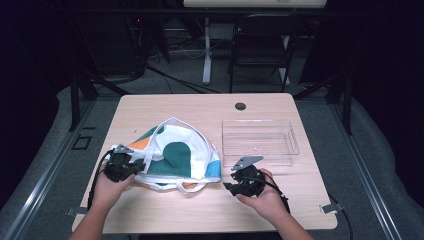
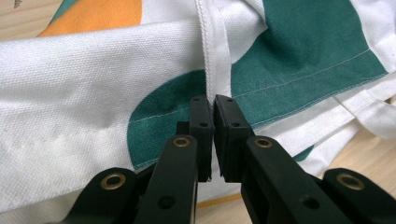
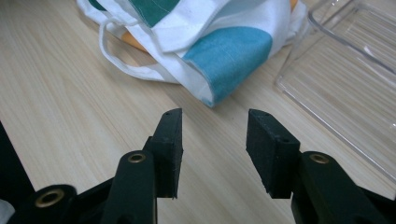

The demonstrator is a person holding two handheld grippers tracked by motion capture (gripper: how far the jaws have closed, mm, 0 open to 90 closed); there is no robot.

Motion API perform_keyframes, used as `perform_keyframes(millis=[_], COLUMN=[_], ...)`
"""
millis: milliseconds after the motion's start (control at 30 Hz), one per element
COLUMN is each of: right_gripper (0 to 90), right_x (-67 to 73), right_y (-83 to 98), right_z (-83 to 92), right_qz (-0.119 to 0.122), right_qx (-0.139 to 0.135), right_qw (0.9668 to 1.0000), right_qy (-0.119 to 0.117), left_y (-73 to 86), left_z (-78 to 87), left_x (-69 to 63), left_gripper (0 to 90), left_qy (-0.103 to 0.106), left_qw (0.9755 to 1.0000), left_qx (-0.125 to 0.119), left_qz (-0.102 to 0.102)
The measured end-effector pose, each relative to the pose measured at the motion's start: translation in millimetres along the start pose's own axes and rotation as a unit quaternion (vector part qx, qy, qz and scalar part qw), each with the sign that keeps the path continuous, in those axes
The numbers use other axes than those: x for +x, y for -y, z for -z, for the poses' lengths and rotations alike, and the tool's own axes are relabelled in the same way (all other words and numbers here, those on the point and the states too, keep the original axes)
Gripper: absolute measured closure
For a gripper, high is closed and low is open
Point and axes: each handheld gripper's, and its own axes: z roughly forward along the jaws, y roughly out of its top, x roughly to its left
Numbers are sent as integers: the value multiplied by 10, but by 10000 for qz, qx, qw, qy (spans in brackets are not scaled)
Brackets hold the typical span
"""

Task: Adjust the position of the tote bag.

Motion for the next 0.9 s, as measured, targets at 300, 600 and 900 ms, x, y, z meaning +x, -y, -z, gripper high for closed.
perform_keyframes(millis=[300, 600, 900], right_gripper=[578, 628, 662], right_x=[93, 192, 304], right_y=[-126, -319, -512], right_z=[-53, -157, -307], right_qz=[196, 424, 702], right_qx=[9, 5, 35], right_qw=[9998, 9991, 9975], right_qy=[-52, -61, -112], left_y=[-15, -37, -66], left_z=[73, 135, 224], left_x=[-12, -8, -20], left_gripper=[878, 881, 881], left_qy=[-43, -36, -46], left_qw=[9999, 9994, 9986], left_qx=[-137, -330, -526], left_qz=[-61, 6, -9])
